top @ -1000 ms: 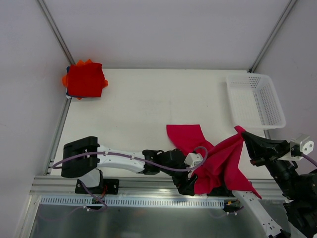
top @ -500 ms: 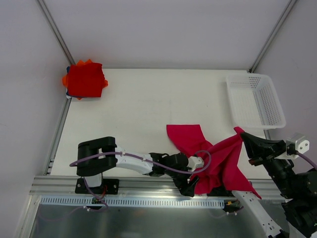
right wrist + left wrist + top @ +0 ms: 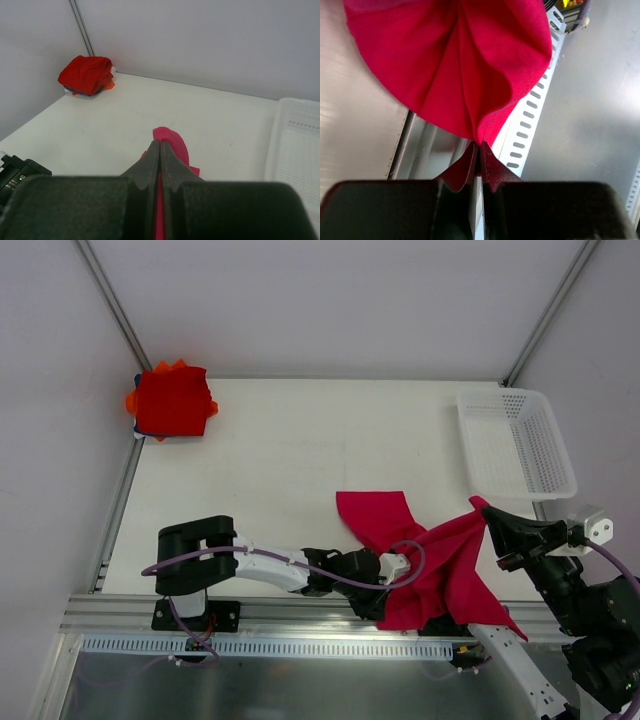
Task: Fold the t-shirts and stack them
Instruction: Flatten the tshirt out
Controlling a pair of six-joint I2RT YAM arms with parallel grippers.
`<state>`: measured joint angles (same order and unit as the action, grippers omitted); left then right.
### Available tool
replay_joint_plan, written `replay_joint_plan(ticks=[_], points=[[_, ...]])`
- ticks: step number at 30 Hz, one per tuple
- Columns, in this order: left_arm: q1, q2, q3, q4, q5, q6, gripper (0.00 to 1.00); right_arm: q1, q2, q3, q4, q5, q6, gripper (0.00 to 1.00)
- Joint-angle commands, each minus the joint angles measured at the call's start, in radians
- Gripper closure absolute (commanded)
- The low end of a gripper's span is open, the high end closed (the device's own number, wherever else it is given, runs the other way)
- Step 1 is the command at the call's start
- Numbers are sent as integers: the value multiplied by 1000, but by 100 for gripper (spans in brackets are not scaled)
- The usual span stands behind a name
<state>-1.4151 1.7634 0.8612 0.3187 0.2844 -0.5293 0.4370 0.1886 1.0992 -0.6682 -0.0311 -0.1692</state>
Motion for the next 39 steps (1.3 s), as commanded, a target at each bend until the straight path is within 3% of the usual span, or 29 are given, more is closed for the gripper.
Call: replay_joint_plan(ticks=[1, 3, 6, 10, 12, 15, 22, 27, 34, 39], points=[[-12, -10, 13, -7, -31, 0, 100, -4, -11, 5, 27, 22, -13, 100], [-12, -38, 21, -38, -59, 2, 100, -4, -11, 4, 25, 25, -13, 100], [-12, -142, 71, -238, -152, 40, 100, -4, -5, 10, 27, 25, -15, 100], [-12, -500, 183, -670, -391, 130, 100, -3, -1, 27, 21, 25, -10, 100], [-12, -681, 245, -801, -505, 158, 100, -4, -5, 33, 21, 25, -6, 99], [-12, -856, 390, -984, -568, 199, 100, -4, -3, 36, 21, 20, 7, 100], [-12, -937, 789, -1285, -705, 294, 100, -4, 0, 42, 21, -53, 17, 100], [-12, -941, 996, -1353, -662, 405, 100, -4, 12, 175, -30, -182, -41, 100], [-10, -961, 1137, -1363, -605, 520, 100, -4, -21, 352, -17, -178, -78, 100], [10, -924, 1268, -1362, -351, 595, 100, -4, -26, 395, -62, -254, -87, 99]])
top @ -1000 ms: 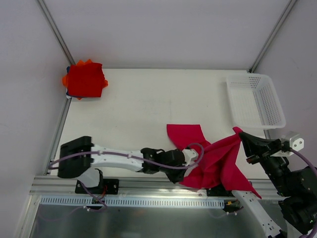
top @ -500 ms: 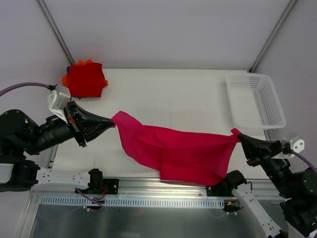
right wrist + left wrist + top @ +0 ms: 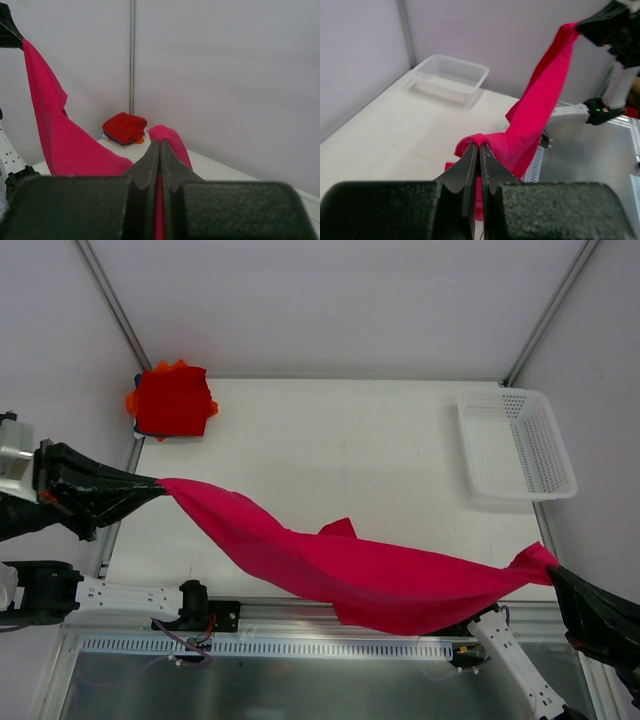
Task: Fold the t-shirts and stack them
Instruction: Flatten the tshirt out
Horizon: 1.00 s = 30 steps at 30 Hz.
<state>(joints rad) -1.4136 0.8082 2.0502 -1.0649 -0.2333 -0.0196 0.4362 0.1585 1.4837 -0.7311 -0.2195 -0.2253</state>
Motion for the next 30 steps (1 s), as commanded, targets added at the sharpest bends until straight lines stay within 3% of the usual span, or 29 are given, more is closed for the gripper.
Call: replay_joint_plan(ticks=[1, 8, 12, 14, 18, 24, 27, 30], points=[[15, 39, 128, 22, 286, 107, 100, -4, 1, 13, -2, -84, -31, 99], [64, 46, 271, 55, 830, 174, 100, -5, 4, 99, 64, -289, 29, 100], [178, -136, 84, 241, 1049, 201, 100, -5, 16, 179, 186, -429, 107, 100], [263, -232, 15, 411, 1138, 184, 100, -7, 10, 194, 293, -457, 142, 99], [402, -268, 28, 528, 1198, 118, 100, -7, 13, 231, 441, -501, 222, 100], [591, -179, 214, 531, 1250, 29, 100, -8, 23, 276, 403, -480, 242, 100], [614, -138, 211, 531, 1230, 24, 100, -7, 1, 231, 351, -408, 172, 100], [614, -130, 104, 526, 1151, 68, 100, -5, -16, 149, 292, -272, 75, 100]])
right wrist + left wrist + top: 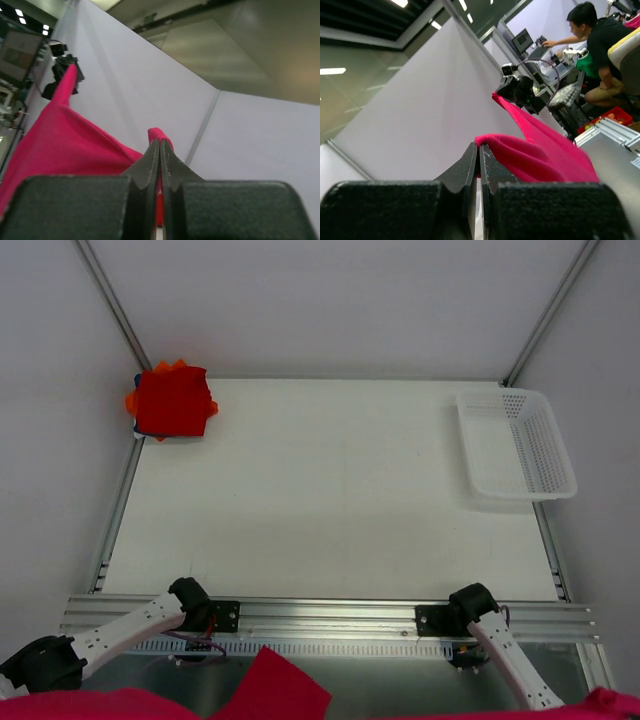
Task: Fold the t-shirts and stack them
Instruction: Flatten the tshirt out
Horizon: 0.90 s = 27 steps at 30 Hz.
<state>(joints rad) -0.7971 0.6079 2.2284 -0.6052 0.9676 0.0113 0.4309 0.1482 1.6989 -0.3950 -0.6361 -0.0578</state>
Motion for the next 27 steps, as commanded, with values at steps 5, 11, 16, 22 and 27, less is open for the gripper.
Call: replay_joint_plan(ticks=[5, 11, 16, 22, 27], points=[[-2, 96, -286, 53, -278, 154, 100, 0, 2, -299, -68, 384, -168, 100], [-2, 196, -627, 85, -608, 227, 100, 0, 65, -632, 16, 535, -165, 100], [2, 283, -882, 231, -817, 263, 100, 0, 129, -858, 162, 614, -162, 100], [237, 455, -1131, 528, -713, 126, 100, 0, 359, -904, 229, 820, -149, 100], [429, 732, -1097, 640, -672, 65, 100, -3, 612, -953, 453, 981, -244, 99]])
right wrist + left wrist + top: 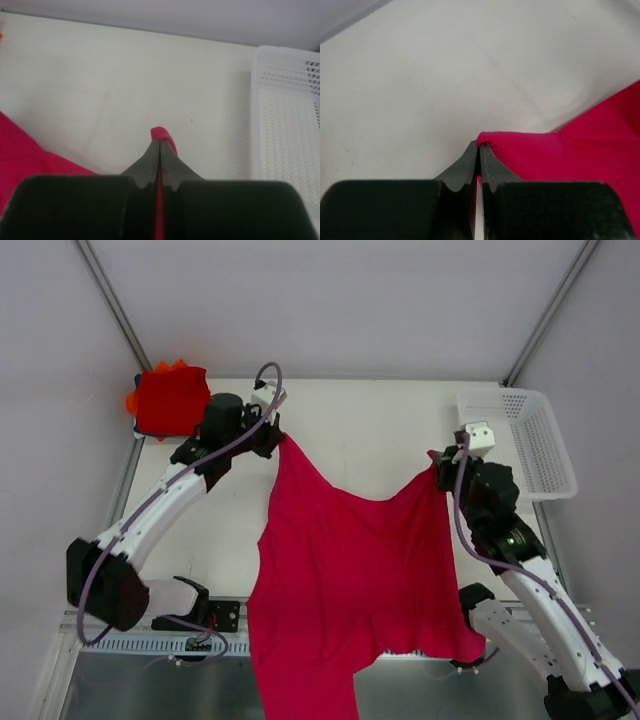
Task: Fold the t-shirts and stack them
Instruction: Flatten the tshirt out
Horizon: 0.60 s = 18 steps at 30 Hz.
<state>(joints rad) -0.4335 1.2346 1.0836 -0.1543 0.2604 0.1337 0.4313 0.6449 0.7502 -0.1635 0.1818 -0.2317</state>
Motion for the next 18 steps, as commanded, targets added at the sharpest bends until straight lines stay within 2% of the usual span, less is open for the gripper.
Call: replay_joint_plan(ticks=[1, 5, 10, 13, 18], points=[[82, 149, 68, 190, 40, -54, 100, -6, 165, 1, 240, 182, -104, 100], [159, 360, 174, 188, 60, -39, 100, -32, 469, 76, 332, 219, -138, 100], [225, 567, 337, 170, 89, -5, 100, -80, 751, 217, 438, 231, -159, 100], [263, 649, 447, 133, 91, 36, 100, -118, 927, 316, 438, 246, -156, 100], [309, 831, 666, 33, 65, 122, 100, -164, 1116, 506, 438, 271, -184, 100]])
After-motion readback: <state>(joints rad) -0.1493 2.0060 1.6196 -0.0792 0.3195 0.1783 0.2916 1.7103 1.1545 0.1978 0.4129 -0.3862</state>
